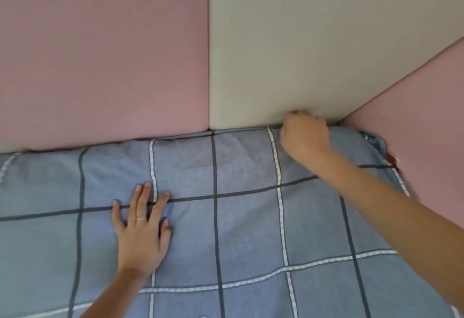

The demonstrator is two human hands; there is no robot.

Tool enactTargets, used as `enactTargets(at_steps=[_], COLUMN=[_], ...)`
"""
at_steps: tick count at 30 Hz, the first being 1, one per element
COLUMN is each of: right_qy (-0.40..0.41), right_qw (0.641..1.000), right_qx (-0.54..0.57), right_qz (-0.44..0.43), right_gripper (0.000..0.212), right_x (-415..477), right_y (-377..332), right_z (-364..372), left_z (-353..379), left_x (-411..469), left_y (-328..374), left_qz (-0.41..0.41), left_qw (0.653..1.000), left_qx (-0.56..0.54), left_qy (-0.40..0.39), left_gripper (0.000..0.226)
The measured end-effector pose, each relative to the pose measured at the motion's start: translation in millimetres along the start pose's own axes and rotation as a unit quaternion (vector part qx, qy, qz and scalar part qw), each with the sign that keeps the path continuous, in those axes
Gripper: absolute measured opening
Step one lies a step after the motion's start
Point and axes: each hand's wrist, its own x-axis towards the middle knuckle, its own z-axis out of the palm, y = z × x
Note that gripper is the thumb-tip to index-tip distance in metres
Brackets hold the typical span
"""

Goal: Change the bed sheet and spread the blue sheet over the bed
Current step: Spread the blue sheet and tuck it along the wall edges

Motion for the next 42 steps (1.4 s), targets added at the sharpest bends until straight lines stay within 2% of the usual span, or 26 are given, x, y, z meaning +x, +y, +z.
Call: enactTargets(at_steps=[1,2,3,4,6,10,12,14,15,17,20,23,26,28,30,34,37,40,42], right_qy=[0.046,0.048,0.037,0.007,-0.014,0.049,0.031,0.018,-0.007,-0.044,-0.068,-0.115,-0.141,-0.158,-0.202,-0.264,-0.281,-0.238,-0.142], right_qw=[0.989,0.963,0.941,0.939,0.963,0.979,0.989,0.995,0.996,0.993,0.987,0.979,0.976,0.974,0.964,0.946,0.941,0.943,0.948], right_qx=[0.068,0.08,0.045,0.021,0.022,0.008,0.023,0.0,-0.024,-0.05,-0.034,-0.004,-0.012,-0.052,-0.096,-0.121,-0.065,-0.044,-0.099], right_qz=[-0.125,-0.253,-0.333,-0.343,-0.27,-0.2,-0.146,-0.102,-0.089,-0.096,-0.144,-0.168,-0.168,-0.156,-0.146,-0.146,-0.177,-0.23,-0.268], right_gripper=[0.042,0.049,0.056,0.062,0.069,0.071,0.075,0.061,0.055,0.059,0.074,0.097,0.112,0.104,0.096,0.088,0.074,0.054,0.048], right_x=[-22.0,-41.1,-46.0,-41.0,-22.7,-25.2,-32.3,-51.8,-56.8,-73.4,-76.3,-53.1,-30.8,-15.8,-3.5,14.2,7.2,-16.2,-40.7], right_y=[-22.5,-38.9,-38.6,-33.4,-16.9,-28.3,-41.8,-54.4,-60.2,-69.5,-69.0,-64.9,-69.2,-76.7,-87.7,-98.9,-93.9,-83.9,-84.0], right_z=[4.4,13.9,23.6,35.1,55.0,73.3,71.0,66.1,64.0,49.6,23.2,6.6,11.5,21.8,26.3,24.5,18.2,5.1,-0.1], left_z=[0.8,1.8,2.7,3.3,4.1,5.3,7.2,-3.7,-3.9,-18.2,-51.8,-72.7,-70.7,-55.5,-41.2,-34.9,-47.2,-53.2,-54.9], left_x=[-0.6,-3.6,-4.8,-7.8,-9.4,-16.5,-16.5,-33.1,-36.1,-40.6,-18.1,30.3,78.2,103.7,119.0,135.6,144.7,151.8,146.3], left_y=[-0.7,-2.7,-2.8,-4.7,-7.1,-4.8,-5.4,-1.3,0.5,0.1,-7.2,-12.3,-1.0,7.4,12.8,25.5,25.7,12.3,4.6], left_qz=[0.011,0.018,0.027,0.035,0.034,0.016,-0.028,-0.08,-0.095,-0.107,-0.082,-0.028,0.064,0.088,0.072,0.052,0.053,0.052,0.083], left_qw=[1.0,1.0,0.999,0.999,0.997,0.996,0.998,0.996,0.994,0.987,0.986,0.997,0.992,0.984,0.984,0.984,0.981,0.962,0.946], left_qx=[0.0,-0.004,-0.004,-0.011,-0.019,-0.04,-0.037,-0.043,-0.04,-0.047,-0.026,0.011,0.024,0.029,0.03,0.071,-0.006,-0.123,-0.142], left_qy=[0.012,0.022,0.032,0.04,0.062,0.082,0.048,0.005,-0.033,-0.114,-0.143,-0.075,-0.104,-0.153,-0.163,-0.153,-0.186,-0.239,-0.279], left_gripper=[0.053,0.053,0.052,0.052,0.05,0.045,0.05,0.066,0.073,0.075,0.068,0.055,0.076,0.095,0.099,0.073,0.064,0.052,0.034])
